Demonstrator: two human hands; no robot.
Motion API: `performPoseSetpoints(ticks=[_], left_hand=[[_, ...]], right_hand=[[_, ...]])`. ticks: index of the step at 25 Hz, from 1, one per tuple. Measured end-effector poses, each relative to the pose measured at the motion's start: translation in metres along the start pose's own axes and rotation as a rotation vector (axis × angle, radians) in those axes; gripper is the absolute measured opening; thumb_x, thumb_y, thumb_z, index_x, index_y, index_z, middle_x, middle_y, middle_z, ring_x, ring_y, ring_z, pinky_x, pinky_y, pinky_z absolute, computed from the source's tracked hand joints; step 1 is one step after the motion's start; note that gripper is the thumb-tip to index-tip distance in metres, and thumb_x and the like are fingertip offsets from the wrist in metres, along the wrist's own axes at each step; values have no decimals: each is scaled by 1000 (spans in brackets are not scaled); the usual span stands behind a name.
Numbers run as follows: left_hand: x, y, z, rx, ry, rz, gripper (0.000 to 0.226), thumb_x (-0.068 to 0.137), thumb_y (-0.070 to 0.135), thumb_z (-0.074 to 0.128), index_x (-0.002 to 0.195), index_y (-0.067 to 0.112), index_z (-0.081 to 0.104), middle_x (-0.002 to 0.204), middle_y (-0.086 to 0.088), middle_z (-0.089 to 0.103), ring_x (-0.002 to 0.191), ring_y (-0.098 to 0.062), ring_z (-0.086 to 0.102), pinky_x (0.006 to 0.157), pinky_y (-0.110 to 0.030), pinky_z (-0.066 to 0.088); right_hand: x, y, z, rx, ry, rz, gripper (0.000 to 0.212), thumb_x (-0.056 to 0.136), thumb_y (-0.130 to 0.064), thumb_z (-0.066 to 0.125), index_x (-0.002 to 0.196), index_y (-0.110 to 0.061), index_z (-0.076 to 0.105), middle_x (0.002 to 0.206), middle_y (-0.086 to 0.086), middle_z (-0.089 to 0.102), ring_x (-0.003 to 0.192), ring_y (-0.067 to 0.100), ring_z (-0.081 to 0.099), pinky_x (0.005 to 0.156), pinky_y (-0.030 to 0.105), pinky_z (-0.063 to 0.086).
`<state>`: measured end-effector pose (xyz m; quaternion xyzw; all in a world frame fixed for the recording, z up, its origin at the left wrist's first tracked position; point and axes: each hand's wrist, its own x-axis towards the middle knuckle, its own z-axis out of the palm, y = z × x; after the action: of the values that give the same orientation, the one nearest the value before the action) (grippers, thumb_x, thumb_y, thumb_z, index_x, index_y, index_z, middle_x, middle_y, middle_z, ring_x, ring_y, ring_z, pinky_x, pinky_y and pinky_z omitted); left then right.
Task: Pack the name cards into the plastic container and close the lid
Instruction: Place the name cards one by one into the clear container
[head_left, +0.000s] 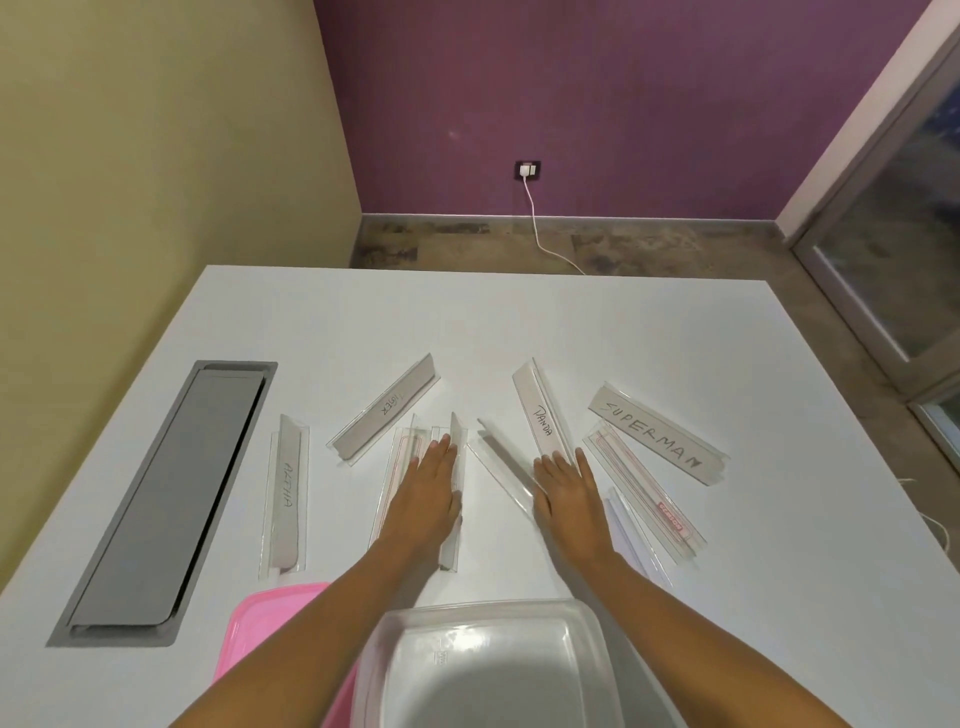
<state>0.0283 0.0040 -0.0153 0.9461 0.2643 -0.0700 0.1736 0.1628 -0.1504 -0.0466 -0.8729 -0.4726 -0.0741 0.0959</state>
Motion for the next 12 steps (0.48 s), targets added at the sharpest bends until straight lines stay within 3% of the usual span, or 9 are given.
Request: performPoseSetpoints(ticks=[3,5,7,10,12], left_hand=[[-3,7,-9,-245,94,9,52,100,22,35,149,13,21,160,-2,14,147,-15,13,121,-31,3],[-7,14,-17,-499,180,-22,46,99,25,40,144,14,34,154,-2,32,141,-17,29,118,-29,18],[-9,20,-28,-708,239,-120,41,98,29,43,136,13,45,142,-3,48,123,-15,50,101,-22,37],[-13,27,-43,-1049,246,-277,29,96,33,47,113,14,60,113,-5,67,90,-11,67,67,-10,51],[-18,28,-50,-1204,245,-323,27,94,32,51,102,10,64,91,-5,72,83,-18,72,77,-24,58]], right_hand=[[-3,4,-7,118,91,-41,42,73,6,73,114,2,65,111,15,72,110,32,65,104,58,38],[-4,7,-14,163,151,-68,44,76,7,72,118,3,63,117,17,69,113,33,63,105,58,38],[-6,9,-23,188,201,-101,46,77,5,72,122,1,61,121,16,67,116,32,61,107,54,39],[-12,8,-36,180,273,-203,48,77,8,71,123,-2,61,124,13,65,118,30,60,106,49,43],[-17,3,-49,157,309,-261,50,78,9,68,125,-7,60,128,14,63,118,28,60,104,47,45]])
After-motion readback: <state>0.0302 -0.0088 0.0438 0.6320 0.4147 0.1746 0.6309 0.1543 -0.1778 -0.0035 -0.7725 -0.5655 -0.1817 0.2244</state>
